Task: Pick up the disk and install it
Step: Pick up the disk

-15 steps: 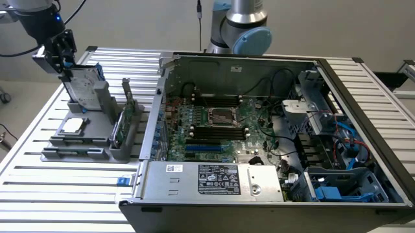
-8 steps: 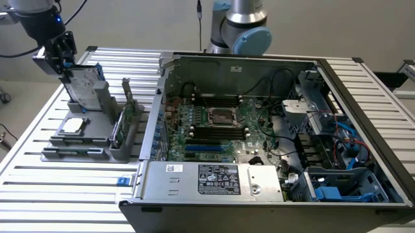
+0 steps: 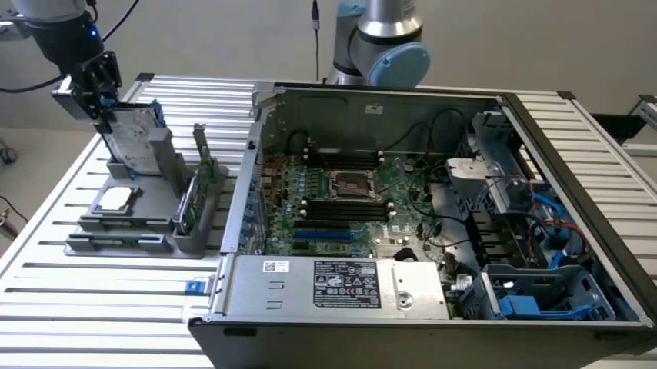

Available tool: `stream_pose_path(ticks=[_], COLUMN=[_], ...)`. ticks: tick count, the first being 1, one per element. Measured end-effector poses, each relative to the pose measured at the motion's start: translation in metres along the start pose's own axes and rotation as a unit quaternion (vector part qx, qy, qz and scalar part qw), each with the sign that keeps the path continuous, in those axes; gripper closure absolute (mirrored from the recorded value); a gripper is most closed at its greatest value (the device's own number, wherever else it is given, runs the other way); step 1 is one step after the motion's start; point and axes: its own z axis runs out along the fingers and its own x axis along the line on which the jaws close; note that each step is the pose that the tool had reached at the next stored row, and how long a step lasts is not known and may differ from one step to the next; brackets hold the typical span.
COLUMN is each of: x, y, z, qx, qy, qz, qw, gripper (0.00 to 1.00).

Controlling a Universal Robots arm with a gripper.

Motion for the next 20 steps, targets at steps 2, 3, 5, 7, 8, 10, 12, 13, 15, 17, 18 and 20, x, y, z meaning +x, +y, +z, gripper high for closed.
stream_pose_path(ticks=[2, 3, 5, 7, 8, 10, 12, 13, 15, 17, 18, 20], x=[0.0000, 0.0000, 0.0000, 0.0000, 0.0000, -0.0001, -0.0002, -0.0003, -0.0004, -0.0005, -0.0006, -0.0007], y=[0.0000, 0.0000, 0.0000, 0.0000, -0.0001, 0.0000, 0.0000, 0.0000, 0.0000, 0.0000, 0.0001, 0.0000], z=[0.0002, 0.0003, 0.0004, 0.0008, 0.0010, 0.0012, 0.0016, 0.0018, 0.0020, 0.0023, 0.0023, 0.0026], qx=[0.0000, 0.0000, 0.0000, 0.0001, 0.0001, 0.0000, 0.0000, 0.0001, 0.0000, 0.0000, -0.0001, 0.0000], qy=[0.0000, 0.0000, 0.0000, 0.0001, 0.0004, 0.0013, 0.0025, 0.0032, 0.0046, 0.0059, 0.0062, 0.0068], qz=[0.000, 0.000, 0.000, 0.000, 0.000, 0.000, 0.000, 0.000, 0.000, 0.000, 0.000, 0.000], qw=[1.0000, 1.0000, 1.0000, 1.0000, 1.0000, 1.0000, 1.0000, 1.0000, 1.0000, 1.0000, 1.0000, 1.0000], gripper=[0.46, 0.48, 0.55, 0.55, 0.55, 0.55, 0.55, 0.55, 0.55, 0.57, 0.57, 0.64])
